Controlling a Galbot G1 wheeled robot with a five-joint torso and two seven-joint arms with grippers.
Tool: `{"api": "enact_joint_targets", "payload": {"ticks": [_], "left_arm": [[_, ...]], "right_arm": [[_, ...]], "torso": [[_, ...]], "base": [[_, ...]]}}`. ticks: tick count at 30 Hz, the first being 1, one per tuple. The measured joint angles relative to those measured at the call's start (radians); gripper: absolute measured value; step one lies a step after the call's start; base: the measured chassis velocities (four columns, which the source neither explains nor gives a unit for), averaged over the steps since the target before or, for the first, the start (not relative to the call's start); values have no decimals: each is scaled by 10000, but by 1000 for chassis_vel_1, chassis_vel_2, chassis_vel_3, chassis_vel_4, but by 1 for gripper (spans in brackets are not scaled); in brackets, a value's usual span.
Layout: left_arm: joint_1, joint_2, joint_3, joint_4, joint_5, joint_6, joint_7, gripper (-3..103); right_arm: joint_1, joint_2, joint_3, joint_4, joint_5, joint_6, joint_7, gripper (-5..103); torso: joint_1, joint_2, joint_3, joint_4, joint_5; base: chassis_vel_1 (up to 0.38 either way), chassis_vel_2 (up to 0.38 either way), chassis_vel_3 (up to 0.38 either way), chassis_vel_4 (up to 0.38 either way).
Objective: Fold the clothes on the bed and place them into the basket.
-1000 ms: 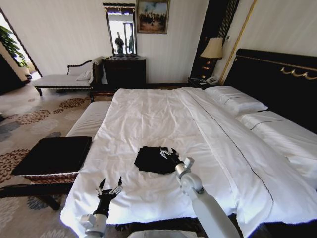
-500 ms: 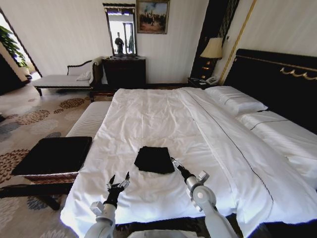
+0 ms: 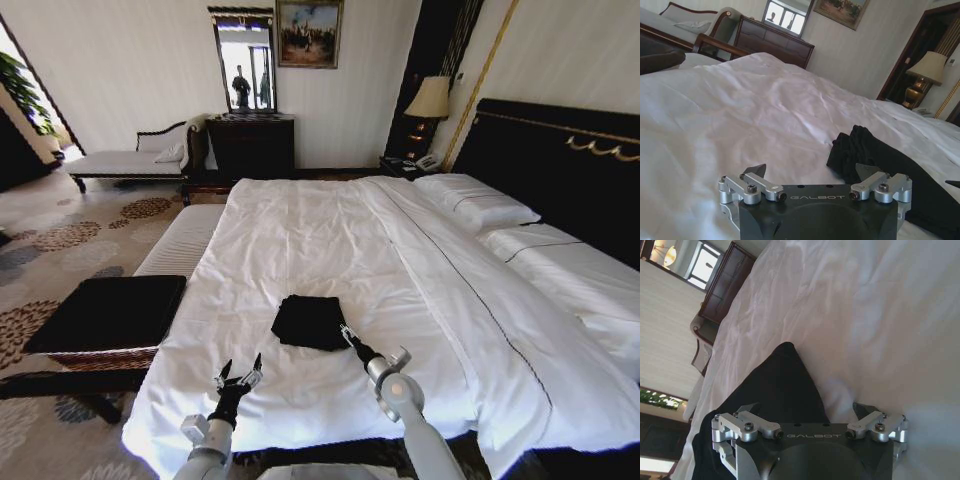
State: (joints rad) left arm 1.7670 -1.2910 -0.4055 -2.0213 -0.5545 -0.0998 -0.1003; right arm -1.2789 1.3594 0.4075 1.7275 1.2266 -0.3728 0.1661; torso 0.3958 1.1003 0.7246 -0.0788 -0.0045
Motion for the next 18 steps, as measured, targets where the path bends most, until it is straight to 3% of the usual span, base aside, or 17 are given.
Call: {"api": "enact_joint_targets", "payload": {"ticks": [3, 6, 7, 12, 18], "left_arm": [[-64, 101, -6, 6, -64, 111, 3, 100], [-219, 359, -6, 56, -280, 290, 49, 100], [-219, 359, -6, 56, -280, 290, 49, 100], [-559, 872, 11, 186, -662, 509, 69, 100], [-767, 1120, 32, 226, -778, 630, 66, 100]], "right_arm": [[223, -420, -122, -178, 232, -482, -459, 100], [662, -1194, -335, -477, 796, -1534, -1193, 100], [662, -1194, -335, -477, 796, -1534, -1193, 100], [1805, -2150, -705, -1581, 1043, -2955, -2082, 100], [2813, -2975, -1052, -2809, 617, -3715, -3429, 100]], "torso": [[0, -1, 1, 0, 1], [1, -1, 0, 0, 0], [1, -1, 0, 0, 0], [1, -3, 1, 1, 2], [1, -2, 1, 0, -1]], "base": [[0, 0, 0, 0], [0, 0, 0, 0], [0, 0, 0, 0], [0, 0, 0, 0], [0, 0, 0, 0]]}}
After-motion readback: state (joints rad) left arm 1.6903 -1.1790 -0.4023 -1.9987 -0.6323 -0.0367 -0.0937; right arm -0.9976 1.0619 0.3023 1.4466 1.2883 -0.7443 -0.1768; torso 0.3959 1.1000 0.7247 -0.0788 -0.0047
